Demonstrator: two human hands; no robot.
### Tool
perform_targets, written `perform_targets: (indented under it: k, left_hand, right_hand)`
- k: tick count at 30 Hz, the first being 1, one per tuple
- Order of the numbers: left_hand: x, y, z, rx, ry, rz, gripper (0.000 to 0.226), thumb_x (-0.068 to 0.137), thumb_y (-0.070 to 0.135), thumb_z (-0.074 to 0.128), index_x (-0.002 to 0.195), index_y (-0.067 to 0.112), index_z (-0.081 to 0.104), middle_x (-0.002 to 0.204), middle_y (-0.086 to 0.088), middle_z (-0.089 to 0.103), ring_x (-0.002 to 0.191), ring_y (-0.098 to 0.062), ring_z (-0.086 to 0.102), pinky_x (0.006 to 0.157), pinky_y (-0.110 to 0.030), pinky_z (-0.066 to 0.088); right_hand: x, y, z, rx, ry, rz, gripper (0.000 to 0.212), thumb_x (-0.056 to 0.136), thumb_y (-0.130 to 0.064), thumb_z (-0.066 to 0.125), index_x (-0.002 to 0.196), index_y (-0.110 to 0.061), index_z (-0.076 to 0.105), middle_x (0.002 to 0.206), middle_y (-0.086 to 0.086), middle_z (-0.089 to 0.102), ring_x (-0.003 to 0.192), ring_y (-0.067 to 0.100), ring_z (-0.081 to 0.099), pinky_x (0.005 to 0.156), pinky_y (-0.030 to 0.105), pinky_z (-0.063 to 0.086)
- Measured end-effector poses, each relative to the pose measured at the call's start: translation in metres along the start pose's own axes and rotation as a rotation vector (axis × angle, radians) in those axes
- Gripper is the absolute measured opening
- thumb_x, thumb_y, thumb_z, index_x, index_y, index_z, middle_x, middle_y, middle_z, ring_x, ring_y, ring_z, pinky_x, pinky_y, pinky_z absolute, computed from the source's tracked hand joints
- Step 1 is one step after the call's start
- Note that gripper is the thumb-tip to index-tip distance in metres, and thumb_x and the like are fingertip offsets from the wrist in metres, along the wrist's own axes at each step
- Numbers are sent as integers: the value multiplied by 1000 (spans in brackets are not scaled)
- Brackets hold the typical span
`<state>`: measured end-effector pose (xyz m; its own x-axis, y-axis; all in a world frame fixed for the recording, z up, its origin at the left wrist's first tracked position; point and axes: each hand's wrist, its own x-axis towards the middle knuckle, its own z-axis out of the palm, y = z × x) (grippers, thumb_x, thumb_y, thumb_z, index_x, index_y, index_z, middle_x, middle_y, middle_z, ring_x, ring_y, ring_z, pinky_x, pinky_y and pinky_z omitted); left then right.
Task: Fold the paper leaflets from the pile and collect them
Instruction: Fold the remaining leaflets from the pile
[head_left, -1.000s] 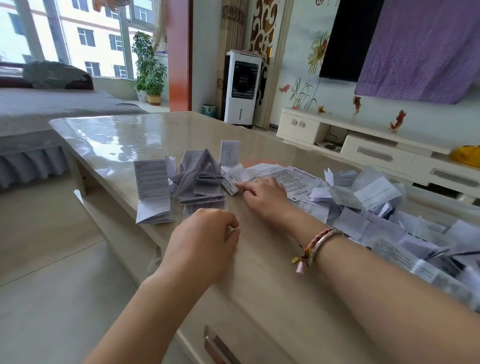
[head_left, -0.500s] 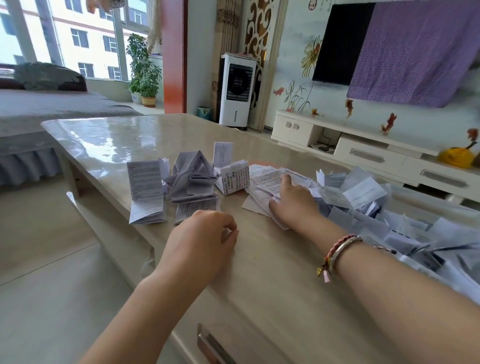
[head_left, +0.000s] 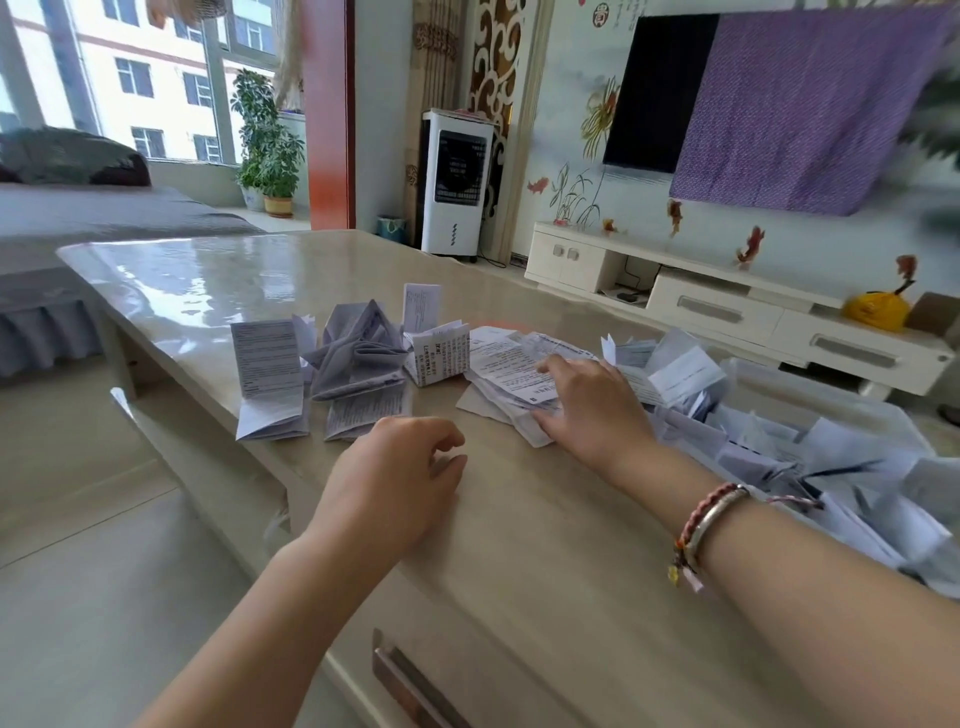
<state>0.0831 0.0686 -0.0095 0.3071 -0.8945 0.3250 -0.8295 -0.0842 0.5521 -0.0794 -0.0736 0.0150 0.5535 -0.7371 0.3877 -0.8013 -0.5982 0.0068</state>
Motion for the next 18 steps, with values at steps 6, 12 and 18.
perform_targets:
  k: [6,12,18]
  left_hand:
    - [-2,6,6,8,-16,0,20,86,38,61,105,35,67,100,13,65,96,-12,62,84,-33,51]
    - [5,-1,3,21,-8,2,22,87,38,61,108,35,66,99,13,65,98,-10,61,85,-32,50]
    - [4,13,9,14,-5,29,26,88,39,61,113,34,63,111,15,64,101,-9,60,87,-32,49]
  right_hand:
    - [21,-5,17,-58,-90,32,41,94,-37,54,126,-14,49,122,10,60,117,27,52,110,38,28]
    - [13,-5,21,-13,128,-57,17,92,-16,52,94,-16,69,90,0,71,87,20,64,112,39,25]
    - [2,1,12,47,72,-49,33,91,-33,59,119,-16,60,114,7,66,113,24,56,109,38,28]
